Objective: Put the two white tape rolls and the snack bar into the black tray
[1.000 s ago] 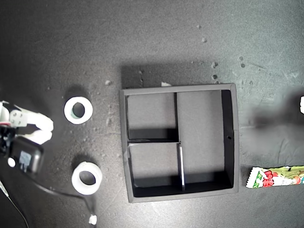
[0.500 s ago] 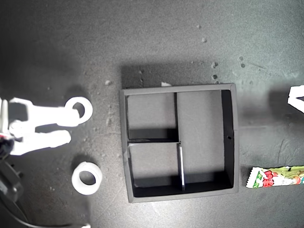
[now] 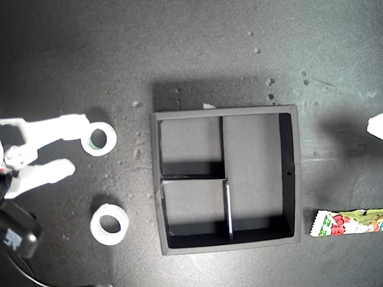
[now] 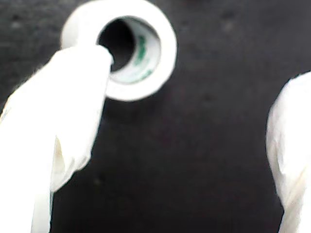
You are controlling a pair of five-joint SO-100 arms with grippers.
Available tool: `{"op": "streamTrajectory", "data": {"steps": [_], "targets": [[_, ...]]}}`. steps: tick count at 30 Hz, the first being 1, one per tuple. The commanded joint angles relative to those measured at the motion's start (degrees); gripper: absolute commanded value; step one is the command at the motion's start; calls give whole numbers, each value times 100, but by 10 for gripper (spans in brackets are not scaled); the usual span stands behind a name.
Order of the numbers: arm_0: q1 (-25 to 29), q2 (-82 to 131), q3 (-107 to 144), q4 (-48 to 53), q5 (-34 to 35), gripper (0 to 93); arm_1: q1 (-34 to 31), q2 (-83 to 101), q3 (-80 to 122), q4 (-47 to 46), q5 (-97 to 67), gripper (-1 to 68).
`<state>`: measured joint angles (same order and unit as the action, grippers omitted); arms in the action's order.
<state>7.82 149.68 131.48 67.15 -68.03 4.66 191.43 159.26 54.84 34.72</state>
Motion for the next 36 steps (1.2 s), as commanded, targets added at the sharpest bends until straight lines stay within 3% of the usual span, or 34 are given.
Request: {"op": "streamTrajectory", "data": {"steps": [1,6,10,14,21,36], "targets": [[246,-1125,-870,237,-413,247,35,-44,-905,352,-299,2],[633,-1767,-554,44,-853,223,70,-105,-1740,475,-422,62],[817,-1749,62,-580,-1028,214,26,-422,-2232,114,-439,64],[826,-1758,378,-949,-1055,207,-44,-1811,-3173,-229,-431,56],[773,-2232,290,-1134,-896,201,-88,-3841,-4887,0,-360,53],[431,-2856,97,-1345,-483,209,-642,-5563,-5458,492,694,25]]}}
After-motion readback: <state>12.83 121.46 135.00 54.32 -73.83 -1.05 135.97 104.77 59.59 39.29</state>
